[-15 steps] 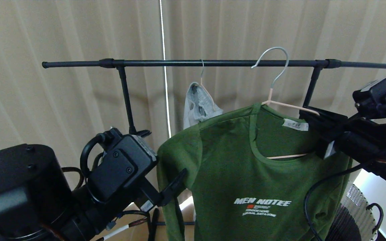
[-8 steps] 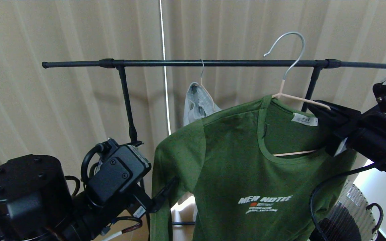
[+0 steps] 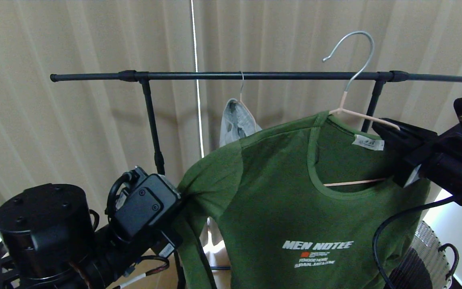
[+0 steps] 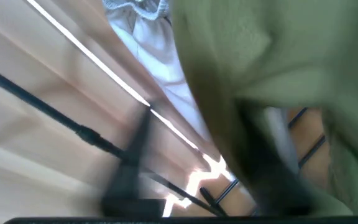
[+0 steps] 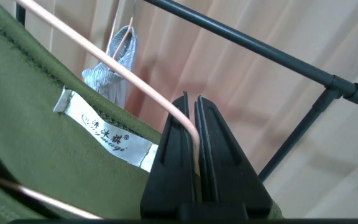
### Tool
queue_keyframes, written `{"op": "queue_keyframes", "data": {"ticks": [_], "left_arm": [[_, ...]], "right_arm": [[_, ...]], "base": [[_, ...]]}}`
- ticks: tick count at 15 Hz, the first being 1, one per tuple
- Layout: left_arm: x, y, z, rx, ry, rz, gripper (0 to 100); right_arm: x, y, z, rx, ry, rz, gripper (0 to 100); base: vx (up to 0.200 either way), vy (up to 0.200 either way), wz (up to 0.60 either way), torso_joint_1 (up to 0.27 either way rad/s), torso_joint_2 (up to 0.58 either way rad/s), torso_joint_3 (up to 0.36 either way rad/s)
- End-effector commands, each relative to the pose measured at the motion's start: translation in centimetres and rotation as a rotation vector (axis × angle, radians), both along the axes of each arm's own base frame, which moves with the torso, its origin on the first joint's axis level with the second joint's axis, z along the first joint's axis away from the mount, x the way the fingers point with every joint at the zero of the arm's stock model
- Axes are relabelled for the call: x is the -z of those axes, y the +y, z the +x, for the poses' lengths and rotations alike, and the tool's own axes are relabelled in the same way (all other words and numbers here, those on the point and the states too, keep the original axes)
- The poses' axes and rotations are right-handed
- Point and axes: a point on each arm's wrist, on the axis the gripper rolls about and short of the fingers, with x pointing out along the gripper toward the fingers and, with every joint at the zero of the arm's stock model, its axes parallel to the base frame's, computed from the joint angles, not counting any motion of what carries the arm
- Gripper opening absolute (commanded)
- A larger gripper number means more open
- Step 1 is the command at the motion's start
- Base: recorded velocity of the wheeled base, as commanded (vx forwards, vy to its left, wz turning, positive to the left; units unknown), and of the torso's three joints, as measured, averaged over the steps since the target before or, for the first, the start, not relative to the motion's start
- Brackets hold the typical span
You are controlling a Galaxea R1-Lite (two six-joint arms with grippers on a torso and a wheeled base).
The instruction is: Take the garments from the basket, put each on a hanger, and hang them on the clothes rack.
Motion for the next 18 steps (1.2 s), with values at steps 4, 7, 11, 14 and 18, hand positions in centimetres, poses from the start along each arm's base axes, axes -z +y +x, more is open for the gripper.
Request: {"op": "queue_keyframes", "data": {"ticks": [4,7,11,14,18], "left_arm": [[2.1,3.7,-0.5,-0.117,-0.004,-0.003,0],[2.0,3.8,-0.7,-0.119,-0.016,-0.016,0],[1.6,3.6,-0.5,-0.115,-0.030,-0.030,100],[0.8,4.0,-1.1,-0.110,-0.058,-0.053,100],[-0.6,5.1,-2.7,-0.107,-0.116,-0.117,100]], "right_arm": [[-0.2,-0.6,-0.2,0.029,-0.005,0.003,0],[-0.1,-0.6,-0.2,0.029,-0.002,0.001,0],[-0.1,-0.6,-0.2,0.031,-0.002,0.001,0],[0.1,-1.4,0.0,0.074,0.008,-0.008,0],[0.4,-4.5,-0.4,0.219,0.098,-0.037,0]], "base": [[0.000,0.000,0.00,0.000,0.00,0.000],[0.000,0.000,0.00,0.000,0.00,0.000],[0.000,0.000,0.00,0.000,0.00,0.000],[0.000,0.000,0.00,0.000,0.00,0.000],[0.000,0.000,0.00,0.000,0.00,0.000]]}}
